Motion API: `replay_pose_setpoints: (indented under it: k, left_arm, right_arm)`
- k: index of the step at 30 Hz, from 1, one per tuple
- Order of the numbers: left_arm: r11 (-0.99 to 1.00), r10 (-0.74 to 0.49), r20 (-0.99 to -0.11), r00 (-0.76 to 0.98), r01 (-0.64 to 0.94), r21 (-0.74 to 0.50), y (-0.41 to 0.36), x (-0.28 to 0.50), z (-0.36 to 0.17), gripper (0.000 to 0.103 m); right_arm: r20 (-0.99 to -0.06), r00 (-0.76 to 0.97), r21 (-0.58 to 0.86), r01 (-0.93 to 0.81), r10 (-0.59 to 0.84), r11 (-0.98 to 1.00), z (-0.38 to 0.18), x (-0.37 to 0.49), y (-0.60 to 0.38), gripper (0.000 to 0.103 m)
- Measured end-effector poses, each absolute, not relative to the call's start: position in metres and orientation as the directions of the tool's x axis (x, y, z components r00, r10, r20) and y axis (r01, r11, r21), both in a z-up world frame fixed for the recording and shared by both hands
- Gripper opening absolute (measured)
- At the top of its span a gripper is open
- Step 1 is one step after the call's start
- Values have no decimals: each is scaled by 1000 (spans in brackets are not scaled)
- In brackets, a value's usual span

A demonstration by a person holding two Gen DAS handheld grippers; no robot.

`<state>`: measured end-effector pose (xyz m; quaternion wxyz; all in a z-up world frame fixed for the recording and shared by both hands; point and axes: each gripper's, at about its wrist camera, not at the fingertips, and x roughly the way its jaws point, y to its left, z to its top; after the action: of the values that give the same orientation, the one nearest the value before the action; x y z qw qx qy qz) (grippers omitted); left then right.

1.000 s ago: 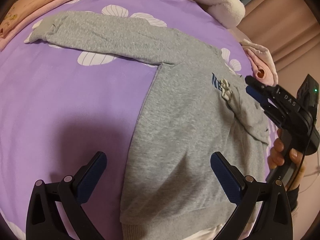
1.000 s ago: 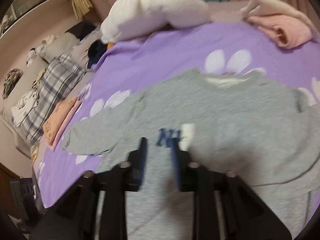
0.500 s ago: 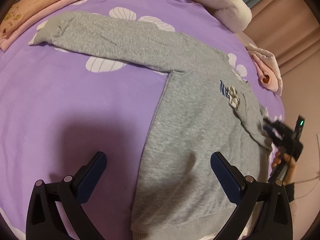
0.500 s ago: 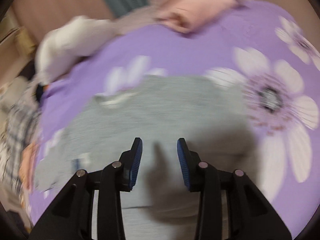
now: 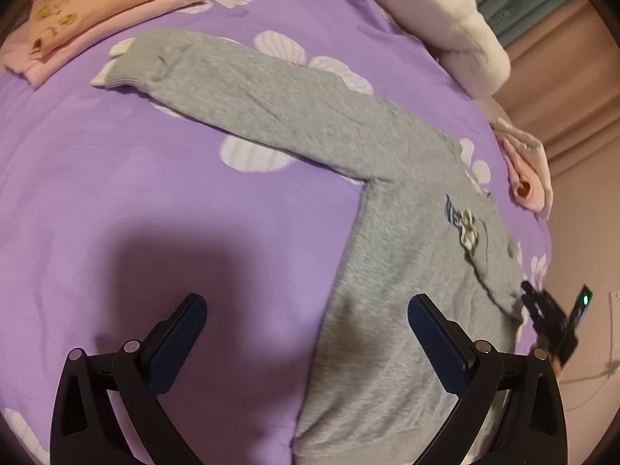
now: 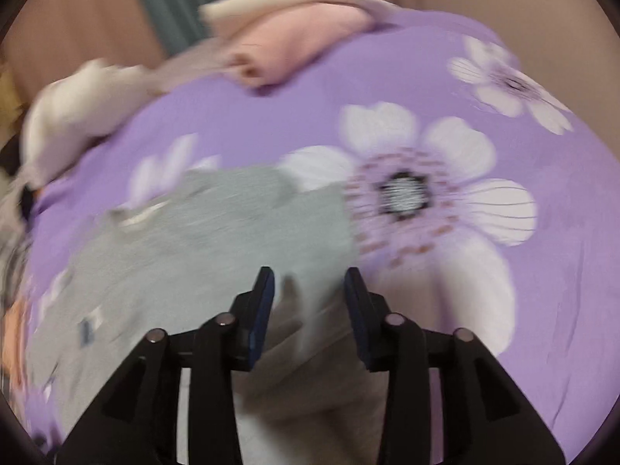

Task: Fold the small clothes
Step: 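Grasp the other sleeve cuff with the left gripper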

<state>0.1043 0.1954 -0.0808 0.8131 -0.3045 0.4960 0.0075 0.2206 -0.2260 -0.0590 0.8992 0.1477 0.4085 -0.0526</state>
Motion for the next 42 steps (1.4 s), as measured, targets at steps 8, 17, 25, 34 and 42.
replay_pose_setpoints:
  k: [8, 17, 25, 34, 42]
  left_arm:
    - [712, -339, -741, 579, -357, -605, 242, 93, -74, 102]
    - [659, -292, -706, 645, -399, -637, 286, 78, -66, 102]
    - [599, -296, -689, 662, -433, -674, 310, 87, -76, 102]
    - [442, -379, -575, 725, -404, -801, 329, 122, -92, 102]
    - [388, -370, -528, 765, -389, -835, 333, 155, -103, 102]
  right_arm:
    - [-716, 666, 214, -74, 208, 974, -54, 210, -148, 30]
    - [-729, 628, 231, -146, 271, 962, -73, 231, -89, 23]
    - [-761, 586, 245, -140, 280, 959, -73, 223, -85, 25]
    - [-519, 557, 663, -217, 649, 716, -82, 175, -98, 36]
    - [-447, 517, 757, -216, 730, 616, -115, 166, -88, 47]
